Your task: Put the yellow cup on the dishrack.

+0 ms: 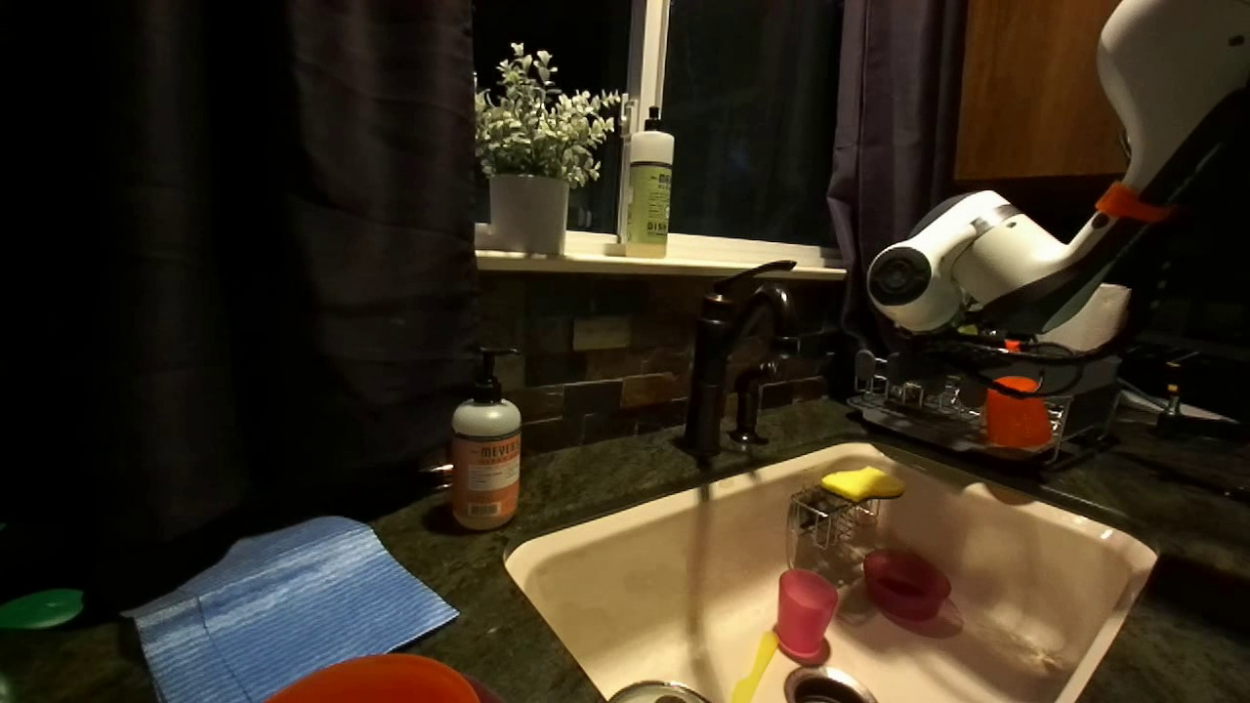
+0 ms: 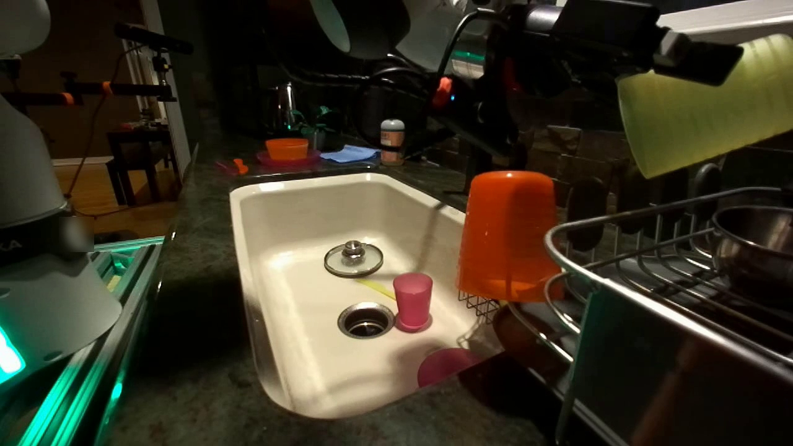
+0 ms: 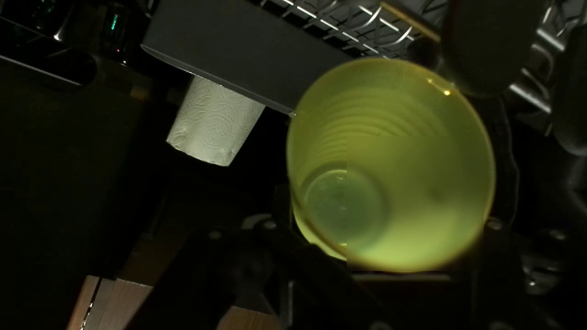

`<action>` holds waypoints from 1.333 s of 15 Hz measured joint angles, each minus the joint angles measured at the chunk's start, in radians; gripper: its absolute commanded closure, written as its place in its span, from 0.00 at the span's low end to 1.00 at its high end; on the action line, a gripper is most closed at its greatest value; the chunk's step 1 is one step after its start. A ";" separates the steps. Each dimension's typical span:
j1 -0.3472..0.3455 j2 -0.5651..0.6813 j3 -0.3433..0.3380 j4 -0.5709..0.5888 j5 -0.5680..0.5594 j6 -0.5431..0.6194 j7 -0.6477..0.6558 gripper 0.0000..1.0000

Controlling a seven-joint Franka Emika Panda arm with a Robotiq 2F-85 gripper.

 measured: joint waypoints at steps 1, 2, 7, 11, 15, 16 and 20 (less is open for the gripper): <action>0.000 0.005 0.000 0.003 0.000 0.000 0.006 0.53; 0.000 0.010 0.000 0.005 0.000 0.000 0.011 0.53; 0.000 0.029 0.004 0.017 0.000 -0.027 0.041 0.53; 0.003 0.049 0.013 0.025 -0.003 -0.062 0.062 0.53; 0.009 0.076 0.019 0.039 -0.010 -0.073 0.077 0.53; 0.010 0.083 0.020 0.043 -0.013 -0.073 0.078 0.53; 0.014 0.108 0.029 0.059 -0.022 -0.073 0.079 0.53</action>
